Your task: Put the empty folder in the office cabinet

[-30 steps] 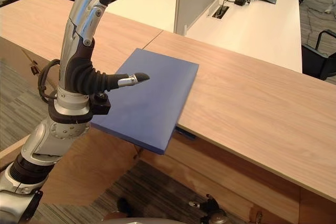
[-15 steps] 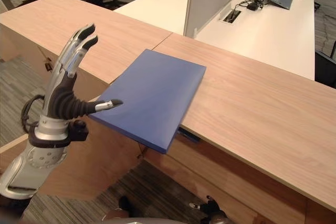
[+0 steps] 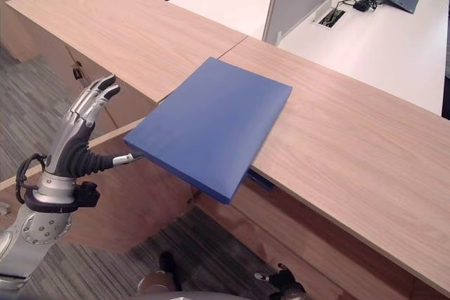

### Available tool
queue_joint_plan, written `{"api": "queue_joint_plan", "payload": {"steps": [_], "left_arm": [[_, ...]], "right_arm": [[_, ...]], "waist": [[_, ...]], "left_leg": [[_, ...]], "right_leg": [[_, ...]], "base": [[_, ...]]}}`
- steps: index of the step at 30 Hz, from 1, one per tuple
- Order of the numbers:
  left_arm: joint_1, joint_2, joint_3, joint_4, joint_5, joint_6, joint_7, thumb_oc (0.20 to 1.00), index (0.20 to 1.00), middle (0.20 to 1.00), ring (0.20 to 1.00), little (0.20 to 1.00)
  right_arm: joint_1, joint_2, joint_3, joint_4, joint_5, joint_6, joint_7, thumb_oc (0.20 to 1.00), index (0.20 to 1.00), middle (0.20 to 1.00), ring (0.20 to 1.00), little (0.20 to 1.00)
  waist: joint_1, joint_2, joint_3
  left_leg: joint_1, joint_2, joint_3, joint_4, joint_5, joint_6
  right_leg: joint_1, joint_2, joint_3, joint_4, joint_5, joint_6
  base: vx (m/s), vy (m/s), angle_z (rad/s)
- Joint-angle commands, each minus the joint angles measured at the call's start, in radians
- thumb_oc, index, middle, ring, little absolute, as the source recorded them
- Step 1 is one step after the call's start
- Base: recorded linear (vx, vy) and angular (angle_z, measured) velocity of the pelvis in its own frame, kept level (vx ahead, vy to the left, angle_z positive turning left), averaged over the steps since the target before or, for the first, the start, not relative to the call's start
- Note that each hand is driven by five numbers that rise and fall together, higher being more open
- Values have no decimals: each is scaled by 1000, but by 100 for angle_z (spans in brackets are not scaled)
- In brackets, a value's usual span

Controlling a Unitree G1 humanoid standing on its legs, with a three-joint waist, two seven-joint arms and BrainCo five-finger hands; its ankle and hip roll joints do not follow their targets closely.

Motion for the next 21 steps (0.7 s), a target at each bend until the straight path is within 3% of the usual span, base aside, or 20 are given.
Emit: {"api": "queue_joint_plan", "payload": {"steps": [1, 21], "left_arm": [[-26, 28, 2, 27, 32, -21, 8, 1000, 1000, 1000, 1000, 1000], [-130, 116, -206, 147, 175, -32, -45, 1000, 1000, 1000, 1000, 1000]], "right_arm": [[-30, 9, -3, -11, -11, -11, -15, 1000, 1000, 1000, 1000, 1000], [-45, -6, 9, -16, -22, -19, -19, 1000, 1000, 1000, 1000, 1000]], "waist": [[-3, 7, -18], [-30, 6, -25]], "left_leg": [[34, 153, 33, 96, -2, -126], [42, 166, 55, 103, -14, -132]], "right_leg": [[-73, 18, 48, 0, 10, 6], [-88, 23, 74, -1, 17, 8]], "base": [[-5, -5, -4], [2, 1, -3]]}}
